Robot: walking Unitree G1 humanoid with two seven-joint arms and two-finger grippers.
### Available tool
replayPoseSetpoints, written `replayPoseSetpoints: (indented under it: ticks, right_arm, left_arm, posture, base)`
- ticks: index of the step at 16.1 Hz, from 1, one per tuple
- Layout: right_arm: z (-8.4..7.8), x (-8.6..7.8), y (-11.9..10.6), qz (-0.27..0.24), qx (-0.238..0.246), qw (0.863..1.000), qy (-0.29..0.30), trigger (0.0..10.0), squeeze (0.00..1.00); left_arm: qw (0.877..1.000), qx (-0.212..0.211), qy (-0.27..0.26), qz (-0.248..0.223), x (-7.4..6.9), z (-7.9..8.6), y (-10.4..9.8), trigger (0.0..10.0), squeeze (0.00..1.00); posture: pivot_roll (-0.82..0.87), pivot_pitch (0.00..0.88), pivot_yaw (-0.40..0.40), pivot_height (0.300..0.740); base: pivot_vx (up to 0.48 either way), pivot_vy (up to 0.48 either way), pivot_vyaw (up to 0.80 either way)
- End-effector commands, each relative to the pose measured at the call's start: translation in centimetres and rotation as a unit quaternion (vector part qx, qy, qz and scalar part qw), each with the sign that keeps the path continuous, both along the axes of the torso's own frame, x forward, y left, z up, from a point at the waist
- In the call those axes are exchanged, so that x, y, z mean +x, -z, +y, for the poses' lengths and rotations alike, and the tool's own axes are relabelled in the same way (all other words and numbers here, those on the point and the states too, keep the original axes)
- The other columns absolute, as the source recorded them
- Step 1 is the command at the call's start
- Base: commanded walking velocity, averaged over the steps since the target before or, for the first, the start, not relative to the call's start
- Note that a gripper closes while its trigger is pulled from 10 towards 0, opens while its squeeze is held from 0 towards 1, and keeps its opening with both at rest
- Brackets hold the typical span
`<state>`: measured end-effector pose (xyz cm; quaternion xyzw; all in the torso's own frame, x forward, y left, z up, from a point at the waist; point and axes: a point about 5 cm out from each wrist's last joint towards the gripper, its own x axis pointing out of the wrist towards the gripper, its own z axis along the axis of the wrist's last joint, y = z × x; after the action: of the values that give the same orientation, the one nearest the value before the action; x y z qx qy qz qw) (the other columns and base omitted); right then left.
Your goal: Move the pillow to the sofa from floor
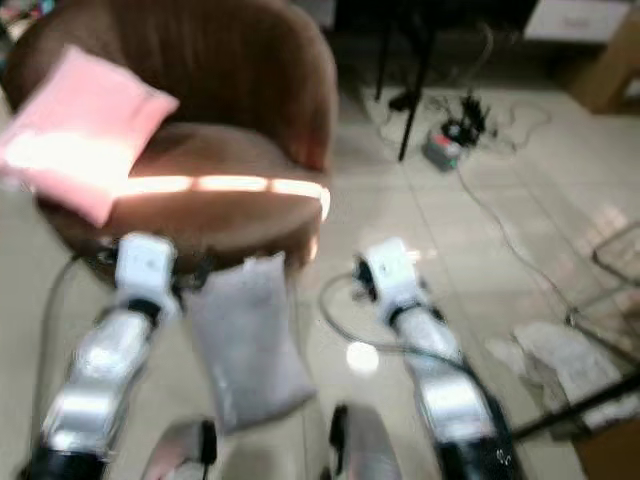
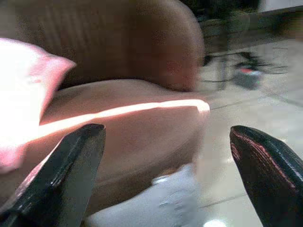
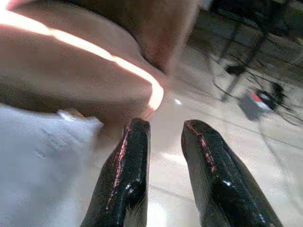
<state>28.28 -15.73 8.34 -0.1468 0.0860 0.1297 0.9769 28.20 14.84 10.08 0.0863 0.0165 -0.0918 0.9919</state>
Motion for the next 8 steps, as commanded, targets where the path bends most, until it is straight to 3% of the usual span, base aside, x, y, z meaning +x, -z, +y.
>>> replayPoseSetpoints:
  ticks: [1,5,8]
  right_arm:
    - [0.87,0.18,-0.44,-0.009,-0.005,1.0,-0.024,10.0,0.0]
    - [0.94,0.08,-0.35,-0.005,-0.005,1.0,-0.023,10.0,0.0]
    - [0.54,0.08,-0.36,-0.006,0.009,1.0,-0.008,10.0,0.0]
  left_arm:
    - [1.0,0.006,-0.002,-0.006,0.03,0.47,-0.34,10.0,0.0]
    - [1.0,0.007,-0.001,-0.006,-0.11,0.47,-0.28,10.0,0.0]
    - [1.0,0.009,0.0,-0.006,-0.19,0.39,-0.27,10.0,0.0]
  posture:
    - [-0.05,0.013,-0.063,0.609]
    - [-0.04,0.015,-0.063,0.609]
    - [-0.04,0.014,-0.064,0.609]
  base:
    - [0.3,0.0,0.8]
    - [0.293,0.0,0.8]
    - [0.281,0.0,0.0]
